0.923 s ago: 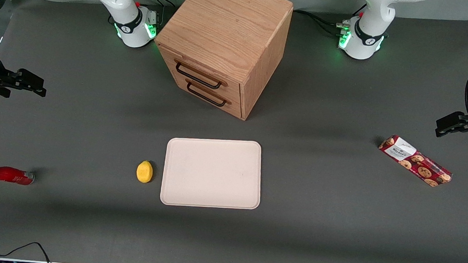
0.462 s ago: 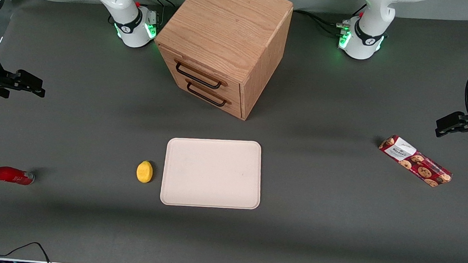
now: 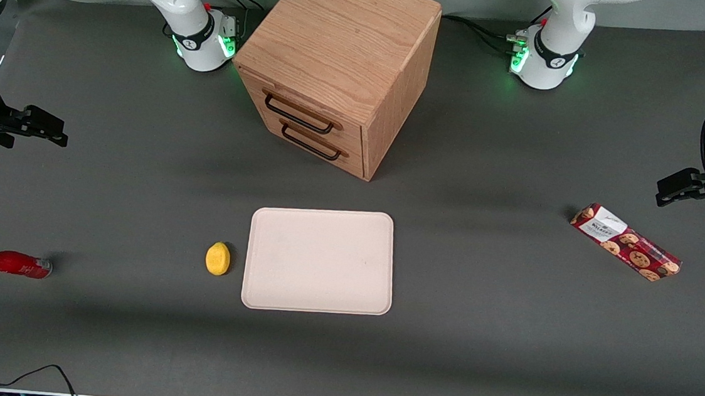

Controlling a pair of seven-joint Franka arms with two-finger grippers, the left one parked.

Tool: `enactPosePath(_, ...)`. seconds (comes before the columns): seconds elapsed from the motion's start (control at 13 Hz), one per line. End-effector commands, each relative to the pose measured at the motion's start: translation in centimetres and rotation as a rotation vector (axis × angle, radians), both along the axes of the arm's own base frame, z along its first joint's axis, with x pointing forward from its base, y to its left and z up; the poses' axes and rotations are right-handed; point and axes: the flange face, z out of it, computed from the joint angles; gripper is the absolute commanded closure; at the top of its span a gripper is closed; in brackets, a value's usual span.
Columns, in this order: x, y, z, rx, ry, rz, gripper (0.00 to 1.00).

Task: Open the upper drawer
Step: 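Lift the right gripper from rest toward the wooden cabinet, then move the right gripper to the upper drawer's black handle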

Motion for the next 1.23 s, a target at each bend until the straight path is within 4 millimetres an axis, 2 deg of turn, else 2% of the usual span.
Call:
enactPosePath(0.0,0.3,-0.4,0.4,0.011,-0.001,0.018,0.00)
enactPosePath(0.31,0.2,-0.1,0.5,0.015,0.000,0.019,0.00)
enactPosePath(0.54,-0.2,1.7,0.7,0.024,0.019,0.047,0.00)
enactPosePath(0.69,-0.6,5.5,0.8,0.040,0.032,0.113,0.00)
enactPosePath(1.08,-3.6,18.4,0.3,0.196,0.128,0.315,0.00)
enactPosePath(1.15,-4.2,20.4,0.2,0.197,0.134,0.347,0.00)
